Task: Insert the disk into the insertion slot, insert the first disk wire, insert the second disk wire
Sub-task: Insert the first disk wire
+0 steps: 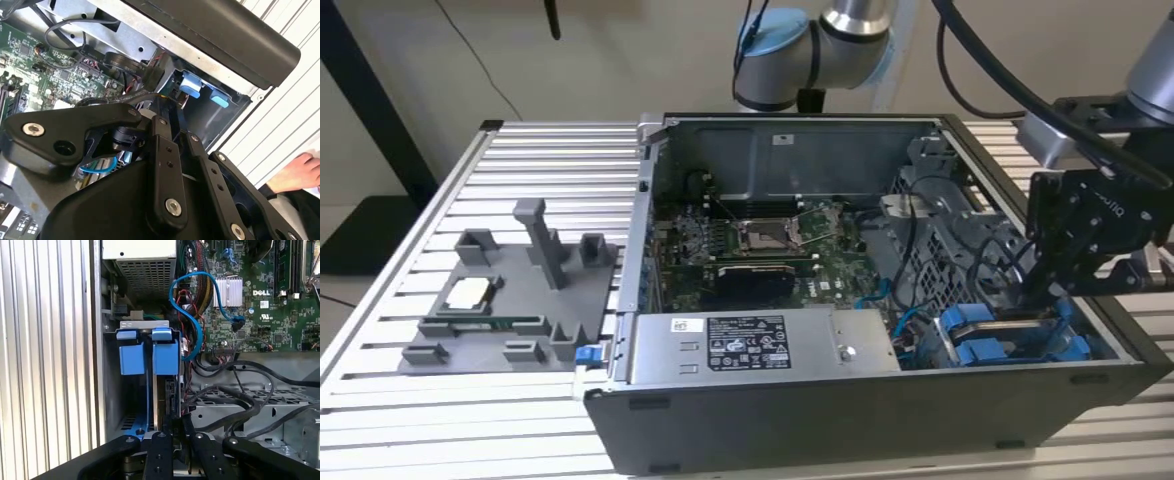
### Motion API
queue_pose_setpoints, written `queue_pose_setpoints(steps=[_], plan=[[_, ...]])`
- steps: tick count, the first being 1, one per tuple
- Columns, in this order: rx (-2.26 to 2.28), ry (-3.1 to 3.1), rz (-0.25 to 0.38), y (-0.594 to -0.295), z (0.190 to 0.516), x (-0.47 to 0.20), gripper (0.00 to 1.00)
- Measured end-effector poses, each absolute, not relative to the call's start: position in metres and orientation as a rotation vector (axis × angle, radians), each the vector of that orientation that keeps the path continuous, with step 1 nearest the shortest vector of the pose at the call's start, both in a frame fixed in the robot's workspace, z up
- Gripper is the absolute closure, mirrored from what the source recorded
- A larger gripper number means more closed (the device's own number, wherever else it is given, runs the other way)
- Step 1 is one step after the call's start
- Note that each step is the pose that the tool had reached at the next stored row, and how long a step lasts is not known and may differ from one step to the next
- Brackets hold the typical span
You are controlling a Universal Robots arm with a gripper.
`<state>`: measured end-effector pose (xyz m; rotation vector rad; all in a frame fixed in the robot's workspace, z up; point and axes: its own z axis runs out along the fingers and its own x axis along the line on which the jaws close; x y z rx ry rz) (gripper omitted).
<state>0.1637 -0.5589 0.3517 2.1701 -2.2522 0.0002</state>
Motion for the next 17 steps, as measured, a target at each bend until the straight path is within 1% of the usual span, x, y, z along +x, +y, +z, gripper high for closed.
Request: queue_pose_setpoints(steps=[17], plan=[[2.152,-2.258,-0.011,-0.56,0.333,0.164,0.81]])
